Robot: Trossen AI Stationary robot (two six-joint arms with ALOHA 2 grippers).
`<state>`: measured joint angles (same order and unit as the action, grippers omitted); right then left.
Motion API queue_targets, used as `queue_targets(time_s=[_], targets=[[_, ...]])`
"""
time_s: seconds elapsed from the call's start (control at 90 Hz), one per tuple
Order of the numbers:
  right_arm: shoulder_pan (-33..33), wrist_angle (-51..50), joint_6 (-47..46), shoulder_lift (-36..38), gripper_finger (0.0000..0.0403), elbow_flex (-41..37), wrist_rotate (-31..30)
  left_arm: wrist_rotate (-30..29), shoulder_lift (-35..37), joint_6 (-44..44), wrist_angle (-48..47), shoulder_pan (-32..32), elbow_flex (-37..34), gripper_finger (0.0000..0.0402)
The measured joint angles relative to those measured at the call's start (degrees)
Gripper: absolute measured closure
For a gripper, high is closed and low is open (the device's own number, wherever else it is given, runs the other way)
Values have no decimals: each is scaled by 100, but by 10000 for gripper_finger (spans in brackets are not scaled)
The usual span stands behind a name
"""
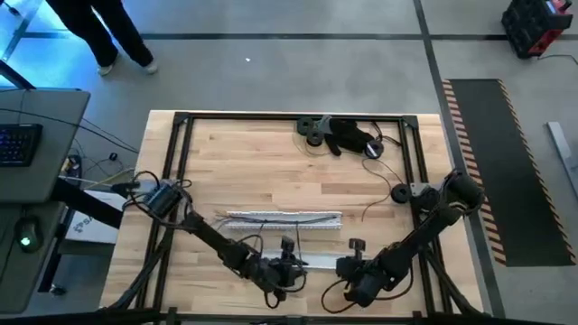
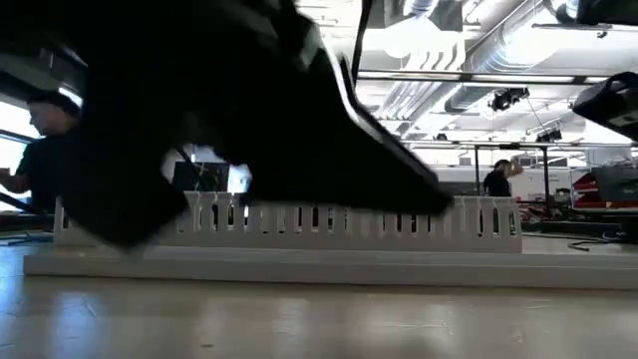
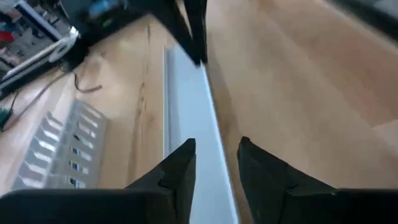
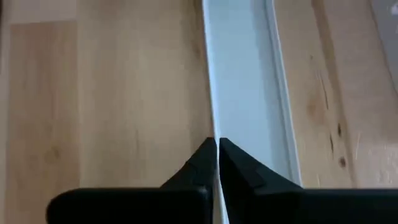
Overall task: Ziptie cables
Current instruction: Close the white cable duct lid
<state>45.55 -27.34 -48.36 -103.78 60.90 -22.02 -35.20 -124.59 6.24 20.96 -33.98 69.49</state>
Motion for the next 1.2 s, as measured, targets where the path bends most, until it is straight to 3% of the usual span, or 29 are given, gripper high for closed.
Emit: queue_targets(time_s=[0.144,0.3,0.389,0.544,0.689,0.822,0.978,1.2], targets=[[-87,42,-46,38,403,4,128,-64,-227,-667,-559,55,211,268],[-78,185,126,38,403,4,134,918,-274,-1719,-1091,241,291,275],[-30,191,36,47,403,4,171,1430,-282,-2161,-1356,374,295,302],[240,210,-259,163,403,4,107,1912,-280,-2264,-1363,502,293,387],[702,205,-945,353,403,14,-220,2254,-114,-2635,-1336,598,265,395],[1067,204,-1595,344,403,15,-521,2370,214,-3017,-1529,640,225,399],[1253,248,-1575,134,403,13,-461,2402,622,-3160,-1483,680,232,401],[931,437,-601,56,374,13,-550,2354,727,-3127,-1456,699,234,401]])
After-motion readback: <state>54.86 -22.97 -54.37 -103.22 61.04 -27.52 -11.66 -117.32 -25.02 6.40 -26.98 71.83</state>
